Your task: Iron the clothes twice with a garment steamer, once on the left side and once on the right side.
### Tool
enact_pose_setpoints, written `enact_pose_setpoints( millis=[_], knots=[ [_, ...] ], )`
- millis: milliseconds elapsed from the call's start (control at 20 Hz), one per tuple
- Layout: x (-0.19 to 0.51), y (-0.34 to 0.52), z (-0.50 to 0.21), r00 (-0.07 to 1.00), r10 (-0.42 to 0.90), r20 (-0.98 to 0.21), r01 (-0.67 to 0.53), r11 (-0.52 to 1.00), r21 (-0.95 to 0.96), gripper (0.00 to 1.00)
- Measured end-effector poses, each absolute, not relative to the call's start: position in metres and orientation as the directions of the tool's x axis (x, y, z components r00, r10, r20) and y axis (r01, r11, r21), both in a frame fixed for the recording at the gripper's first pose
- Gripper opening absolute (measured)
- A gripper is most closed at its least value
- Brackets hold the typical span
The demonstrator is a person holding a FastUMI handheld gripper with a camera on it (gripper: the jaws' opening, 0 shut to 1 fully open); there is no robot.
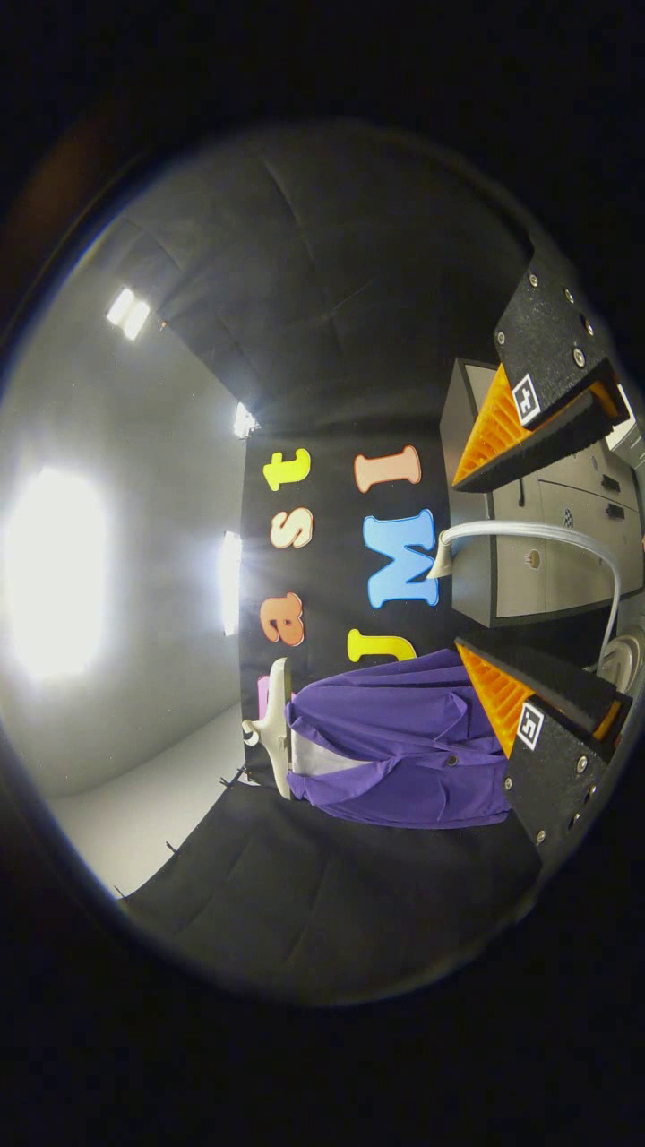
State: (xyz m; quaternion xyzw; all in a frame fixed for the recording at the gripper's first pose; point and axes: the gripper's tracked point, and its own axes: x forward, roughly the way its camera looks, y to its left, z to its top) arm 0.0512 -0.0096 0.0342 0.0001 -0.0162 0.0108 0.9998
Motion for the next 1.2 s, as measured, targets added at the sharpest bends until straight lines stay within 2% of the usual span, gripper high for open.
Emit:
enact_pose_setpoints(
  millis=[650,1200],
  knots=[
    [0.2,-0.022,0.06,0.985,0.171,0.019,-0.171,0.985,0.023,0.96],
    [0.331,-0.051,0.062,0.962,0.252,-0.102,-0.251,0.968,0.022,0.96]
  ],
)
